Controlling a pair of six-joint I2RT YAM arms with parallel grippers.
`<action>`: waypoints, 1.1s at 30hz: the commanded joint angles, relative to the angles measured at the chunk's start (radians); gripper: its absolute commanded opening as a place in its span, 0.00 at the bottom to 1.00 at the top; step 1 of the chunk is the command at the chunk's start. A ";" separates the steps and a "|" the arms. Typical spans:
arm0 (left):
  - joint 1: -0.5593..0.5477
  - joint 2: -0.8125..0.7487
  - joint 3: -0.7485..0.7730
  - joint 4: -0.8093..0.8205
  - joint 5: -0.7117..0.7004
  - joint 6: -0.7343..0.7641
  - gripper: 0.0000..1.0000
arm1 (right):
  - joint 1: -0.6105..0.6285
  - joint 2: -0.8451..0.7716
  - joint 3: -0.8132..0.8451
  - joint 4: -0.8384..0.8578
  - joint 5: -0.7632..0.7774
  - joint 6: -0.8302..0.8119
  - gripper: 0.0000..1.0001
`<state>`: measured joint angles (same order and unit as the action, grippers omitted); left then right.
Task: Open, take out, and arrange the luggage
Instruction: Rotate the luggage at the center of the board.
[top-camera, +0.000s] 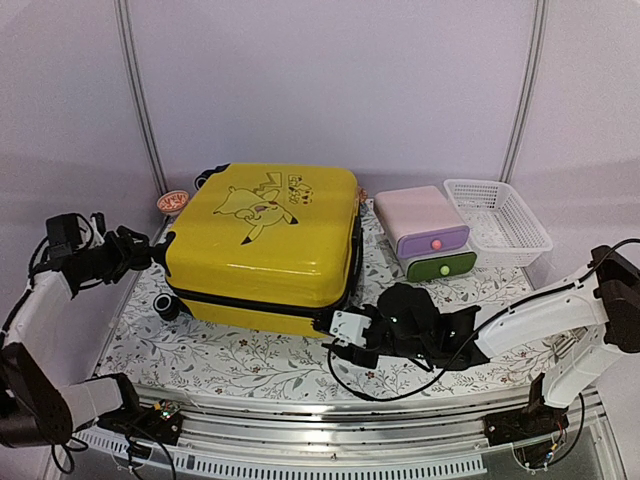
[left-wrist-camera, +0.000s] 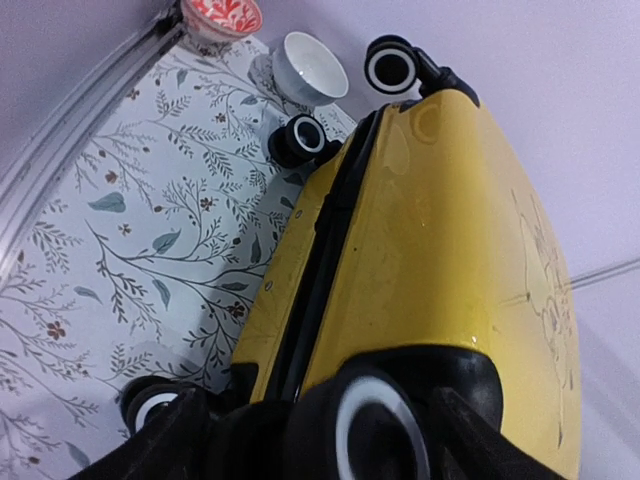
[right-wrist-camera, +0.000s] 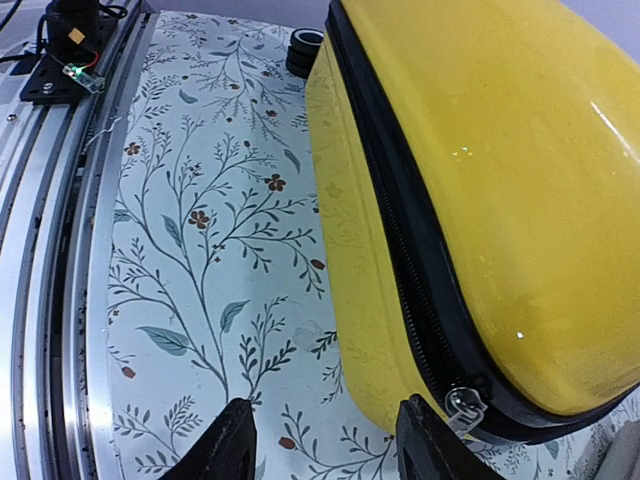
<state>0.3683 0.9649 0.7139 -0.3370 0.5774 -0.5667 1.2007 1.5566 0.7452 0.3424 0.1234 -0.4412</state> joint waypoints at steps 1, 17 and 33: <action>-0.021 -0.140 0.012 -0.038 -0.044 0.116 0.81 | -0.040 -0.045 -0.003 -0.055 -0.202 0.151 0.52; -0.463 -0.312 0.023 -0.023 -0.253 -0.016 0.84 | -0.303 -0.045 -0.051 -0.024 -0.544 0.512 0.45; -1.198 0.034 0.252 0.032 -0.832 0.142 0.85 | -0.319 0.117 -0.032 0.224 -0.607 0.700 0.41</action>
<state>-0.7635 0.9291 0.9039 -0.3328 -0.0937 -0.4980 0.8886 1.6234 0.6823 0.4801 -0.4671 0.1951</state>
